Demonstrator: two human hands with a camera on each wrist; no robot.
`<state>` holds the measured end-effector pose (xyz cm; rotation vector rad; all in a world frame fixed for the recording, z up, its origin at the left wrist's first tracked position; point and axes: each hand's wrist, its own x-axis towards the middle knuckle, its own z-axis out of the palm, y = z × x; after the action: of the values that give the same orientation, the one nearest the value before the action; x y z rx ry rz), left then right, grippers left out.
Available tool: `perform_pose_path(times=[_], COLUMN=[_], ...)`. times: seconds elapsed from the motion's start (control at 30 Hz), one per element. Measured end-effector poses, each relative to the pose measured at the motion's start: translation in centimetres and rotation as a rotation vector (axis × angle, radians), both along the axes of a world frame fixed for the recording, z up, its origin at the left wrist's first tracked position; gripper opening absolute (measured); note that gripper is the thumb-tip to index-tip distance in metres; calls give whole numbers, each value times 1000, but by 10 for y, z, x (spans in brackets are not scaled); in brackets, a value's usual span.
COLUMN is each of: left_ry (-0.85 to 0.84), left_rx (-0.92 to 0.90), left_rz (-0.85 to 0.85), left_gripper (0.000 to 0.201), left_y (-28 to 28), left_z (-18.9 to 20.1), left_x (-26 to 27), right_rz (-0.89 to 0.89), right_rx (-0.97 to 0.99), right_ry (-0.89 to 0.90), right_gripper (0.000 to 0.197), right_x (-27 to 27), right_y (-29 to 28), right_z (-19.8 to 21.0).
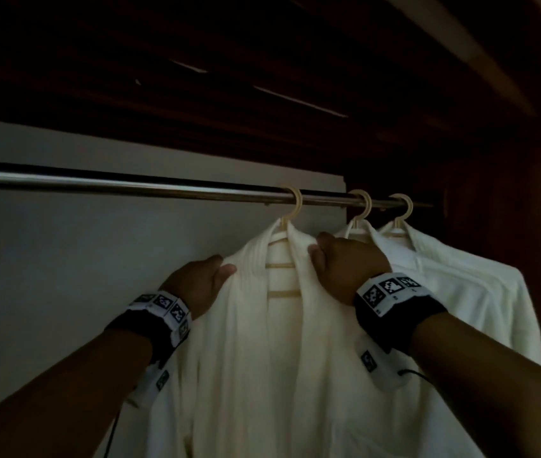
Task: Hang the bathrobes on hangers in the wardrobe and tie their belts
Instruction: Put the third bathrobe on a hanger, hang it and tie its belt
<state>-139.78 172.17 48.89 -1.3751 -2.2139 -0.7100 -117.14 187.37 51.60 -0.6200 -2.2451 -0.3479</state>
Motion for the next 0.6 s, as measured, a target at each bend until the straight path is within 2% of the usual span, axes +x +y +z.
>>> perform_pose_path(times=[0.1,0.2,0.33,0.4,0.5,0.6], left_ry=[18,41,96,205,369,379], left_rx=[15,47,6,-19,9,21], left_rz=[-17,-50,3,89,203,253], left_gripper=[66,55,52,52,60,66], left_y=[5,27,41,44,46,47], left_z=[16,35,46,48,44,40], left_x=[18,44,60,63,67,65], right_rz=[7,51,91,124,153,131], right_rx=[-46,-96,-111,-143,-197,-219], right_ry=[10,40,99,125,127,114], right_gripper=[61,73,57,53,53,58], right_x=[-12,-21,-23,-25,-23,-14], right_y=[3,12,27,31,40,46], right_z=[-5,-11,-27,-33,-45,-54])
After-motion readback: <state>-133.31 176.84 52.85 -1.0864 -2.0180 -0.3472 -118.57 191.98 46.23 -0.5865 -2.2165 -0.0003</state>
